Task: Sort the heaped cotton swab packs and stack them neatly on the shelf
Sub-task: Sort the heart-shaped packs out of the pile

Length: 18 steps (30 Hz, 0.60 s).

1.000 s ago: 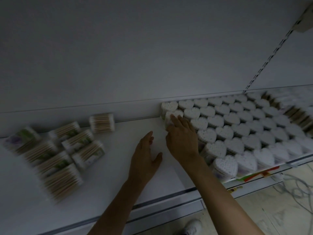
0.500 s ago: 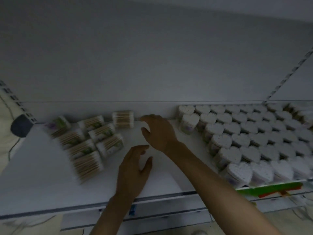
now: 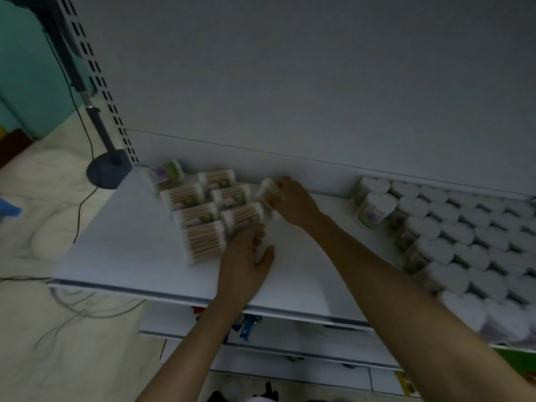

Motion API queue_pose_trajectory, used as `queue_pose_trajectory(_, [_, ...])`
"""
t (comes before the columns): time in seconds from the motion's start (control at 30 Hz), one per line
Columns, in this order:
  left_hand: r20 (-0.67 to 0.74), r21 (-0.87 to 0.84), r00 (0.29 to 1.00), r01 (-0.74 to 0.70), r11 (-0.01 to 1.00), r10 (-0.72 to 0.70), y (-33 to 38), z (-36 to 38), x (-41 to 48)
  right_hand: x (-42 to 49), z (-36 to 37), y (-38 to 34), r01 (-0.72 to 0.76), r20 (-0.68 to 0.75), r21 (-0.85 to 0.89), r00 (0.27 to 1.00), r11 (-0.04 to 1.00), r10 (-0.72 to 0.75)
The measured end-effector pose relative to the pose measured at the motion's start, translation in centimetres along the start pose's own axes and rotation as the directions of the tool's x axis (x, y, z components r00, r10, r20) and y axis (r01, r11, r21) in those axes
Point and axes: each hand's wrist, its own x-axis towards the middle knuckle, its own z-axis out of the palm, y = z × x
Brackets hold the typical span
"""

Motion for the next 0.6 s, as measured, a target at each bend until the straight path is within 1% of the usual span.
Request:
queue_pose_trajectory(0.07, [0.026, 0.046, 0.999, -0.020, 0.999, 0.019, 0.0, 0.0, -0.2, -3.5, 0.5, 1.6, -0.019, -0.060, 0.170, 0.998, 0.985, 0.030])
queue_pose_trajectory(0.1, [0.040, 0.088, 0.998, -0.052, 0.995, 0.048, 0.0, 0.1, -0.4, -5.5, 0.8, 2.4, 0.001, -0.119, 0.231, 0.993, 0.973, 0.027])
queue_pose_trajectory(0.13, [0.056, 0.150, 0.993, -0.115, 0.982, 0.108, 0.0, 0.3, -0.6, -7.6, 1.0, 2.8, 0.016, -0.171, 0.290, 0.985, 0.957, 0.035])
queue_pose_trajectory(0.17, [0.083, 0.224, 0.974, -0.224, 0.948, 0.211, 0.1, 0.5, -0.7, -9.6, 1.1, 3.0, 0.018, -0.208, 0.349, 0.976, 0.937, 0.059])
queue_pose_trajectory(0.2, [0.127, 0.287, 0.931, -0.365, 0.885, 0.342, 0.2, 0.8, -0.7, -11.4, 1.1, 3.0, -0.005, -0.227, 0.400, 0.968, 0.917, 0.104])
queue_pose_trajectory(0.23, [0.178, 0.323, 0.871, -0.492, 0.808, 0.459, 0.4, 1.1, -0.5, -12.7, 1.0, 2.9, -0.044, -0.212, 0.471, 0.964, 0.881, 0.161])
queue_pose_trajectory(0.27, [0.222, 0.312, 0.820, -0.573, 0.758, 0.529, 0.7, 1.5, -0.4, -13.6, 0.6, 2.6, -0.105, -0.176, 0.540, 0.956, 0.835, 0.235])
queue_pose_trajectory(0.3, [0.253, 0.255, 0.788, -0.614, 0.747, 0.561, 1.1, 1.9, -0.3, -14.3, 0.1, 2.3, -0.178, -0.129, 0.581, 0.943, 0.794, 0.306])
queue_pose_trajectory(0.33, [0.272, 0.156, 0.778, -0.616, 0.772, 0.566, 1.7, 2.3, -0.2, -15.0, -0.7, 1.9, -0.245, -0.083, 0.586, 0.930, 0.773, 0.358])
queue_pose_trajectory(0.37, [0.289, 0.041, 0.787, -0.579, 0.814, 0.545, 2.4, 2.7, -0.2, -15.6, -1.6, 1.7, -0.294, -0.065, 0.575, 0.914, 0.764, 0.401])
queue_pose_trajectory(0.4, [0.308, -0.054, 0.811, -0.506, 0.861, 0.497, 3.2, 3.2, -0.2, -16.2, -2.3, 1.8, -0.306, -0.090, 0.565, 0.900, 0.766, 0.426])
queue_pose_trajectory(0.43, [0.343, -0.116, 0.839, -0.410, 0.905, 0.424, 3.9, 3.7, -0.1, -16.8, -2.9, 1.9, -0.289, -0.163, 0.537, 0.886, 0.793, 0.433])
queue_pose_trajectory(0.47, [0.387, -0.143, 0.859, -0.302, 0.942, 0.335, 4.3, 4.5, 0.1, -17.5, -3.2, 2.2, -0.243, -0.305, 0.439, 0.865, 0.865, 0.398])
queue_pose_trajectory(0.5, [0.432, -0.146, 0.865, -0.212, 0.966, 0.255, 4.7, 5.3, 0.3, -18.1, -3.6, 2.3, -0.189, -0.474, 0.292, 0.823, 0.937, 0.314])
queue_pose_trajectory(0.53, [0.478, -0.124, 0.853, -0.169, 0.978, 0.208, 4.9, 6.2, 0.5, -18.5, -3.8, 2.4, -0.141, -0.603, 0.119, 0.776, 0.983, 0.184])
queue_pose_trajectory(0.57, [0.522, -0.054, 0.830, -0.197, 0.979, 0.196, 4.9, 7.2, 0.6, -18.8, -3.7, 2.7, -0.093, -0.655, -0.036, 0.754, 0.995, 0.046])
queue_pose_trajectory(0.6, [0.569, 0.061, 0.799, -0.277, 0.959, 0.194, 4.9, 8.2, 0.5, -19.0, -3.4, 3.1, -0.070, -0.651, -0.162, 0.757, 0.984, -0.053])
